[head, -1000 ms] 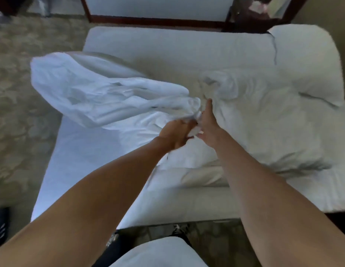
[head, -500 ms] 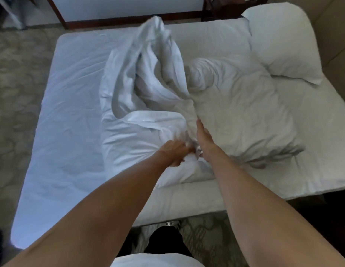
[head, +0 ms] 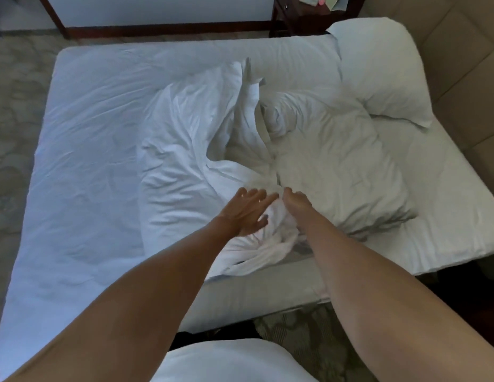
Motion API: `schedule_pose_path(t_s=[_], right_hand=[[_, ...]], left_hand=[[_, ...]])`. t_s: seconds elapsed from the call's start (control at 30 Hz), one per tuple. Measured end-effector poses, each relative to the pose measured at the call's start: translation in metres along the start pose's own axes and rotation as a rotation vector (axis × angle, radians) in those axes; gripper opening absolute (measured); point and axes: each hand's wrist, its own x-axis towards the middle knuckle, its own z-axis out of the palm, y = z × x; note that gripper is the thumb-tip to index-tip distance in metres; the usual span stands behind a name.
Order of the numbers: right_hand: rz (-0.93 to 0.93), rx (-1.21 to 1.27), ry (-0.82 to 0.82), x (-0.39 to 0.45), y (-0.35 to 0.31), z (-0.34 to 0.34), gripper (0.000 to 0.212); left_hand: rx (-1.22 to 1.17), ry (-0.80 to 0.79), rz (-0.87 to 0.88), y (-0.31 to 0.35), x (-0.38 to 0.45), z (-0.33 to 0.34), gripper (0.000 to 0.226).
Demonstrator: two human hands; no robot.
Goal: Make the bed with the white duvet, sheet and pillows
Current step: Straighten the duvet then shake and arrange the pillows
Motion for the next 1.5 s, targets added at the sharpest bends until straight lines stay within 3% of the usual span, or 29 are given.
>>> schedule_pose_path(t_s=[0.17,0.27,0.3,0.37,0.43,0.47,0.53,0.57,0.63,0.7,0.77,0.83,0.93,1.0,1.07,1.17,1.3,1.5], right_hand=[[-0.126,-0.024,0.011,-0.014,-0.046,0.014,0.058],[-0.198,-0.017,0.034,-0.014,-0.071,0.031,0.059],[-0.230,-0.032,0.037,-0.017,-0.080,0.034,0.057],[-0.289,-0.057,0.060,-0.022,-0.095,0.038,0.049],[-0.308,-0.070,0.114,-0.015,-0.101,0.036,0.045],[-0.302,-0.084,0.141,-0.009,-0.101,0.033,0.046],[-0.250,-0.140,0.181,0.002,-0.098,0.022,0.050],[-0.222,-0.190,0.190,0.009,-0.095,0.015,0.052],[-0.188,-0.297,0.151,0.022,-0.096,0.001,0.054],[-0.198,-0.390,0.071,0.035,-0.101,-0.003,0.054],[-0.267,-0.431,0.052,0.048,-0.111,0.004,0.052],[-0.398,-0.472,0.152,0.054,-0.122,0.017,0.046],[-0.741,-0.520,0.291,0.063,-0.143,0.037,0.043],[-1.009,-0.562,0.251,0.074,-0.165,0.053,0.047],[-1.140,-0.671,0.213,0.089,-0.192,0.070,0.056],[-1.019,-0.795,0.167,0.116,-0.241,0.093,0.074],[-0.674,-0.671,-0.009,0.185,-0.268,0.114,0.081],[-0.583,-0.840,-0.093,0.309,-0.240,0.141,0.089]], left_hand=[[0.140,0.270,-0.193,-0.052,-0.004,-0.022,0.073],[0.092,0.106,-0.552,-0.076,-0.006,-0.038,0.099],[-0.035,0.037,-0.723,-0.082,0.000,-0.037,0.103],[-0.613,-0.012,-1.045,-0.085,0.020,-0.044,0.101],[-1.199,-0.005,-0.950,-0.074,0.048,-0.042,0.060],[-1.315,-0.078,-0.839,-0.063,0.059,-0.041,0.034],[-1.435,-0.286,-0.692,-0.040,0.072,-0.037,0.036],[-1.399,-0.373,-0.670,-0.035,0.077,-0.032,0.044],[-1.227,-0.384,-0.611,-0.039,0.086,-0.018,0.058],[-1.125,-0.296,-0.650,-0.057,0.090,-0.008,0.056],[-0.989,-0.104,-0.738,-0.083,0.089,-0.005,0.043],[-0.844,0.044,-0.816,-0.107,0.089,-0.004,0.039],[-0.590,0.085,-0.892,-0.144,0.091,-0.007,0.056],[-0.464,0.085,-0.926,-0.175,0.093,-0.009,0.067],[-0.402,0.039,-0.937,-0.207,0.095,-0.008,0.075],[-0.302,-0.093,-0.961,-0.255,0.107,-0.003,0.093],[-0.253,-0.237,-1.075,-0.300,0.128,0.022,0.133],[-0.257,-0.399,-1.050,-0.325,0.170,0.117,0.145]])
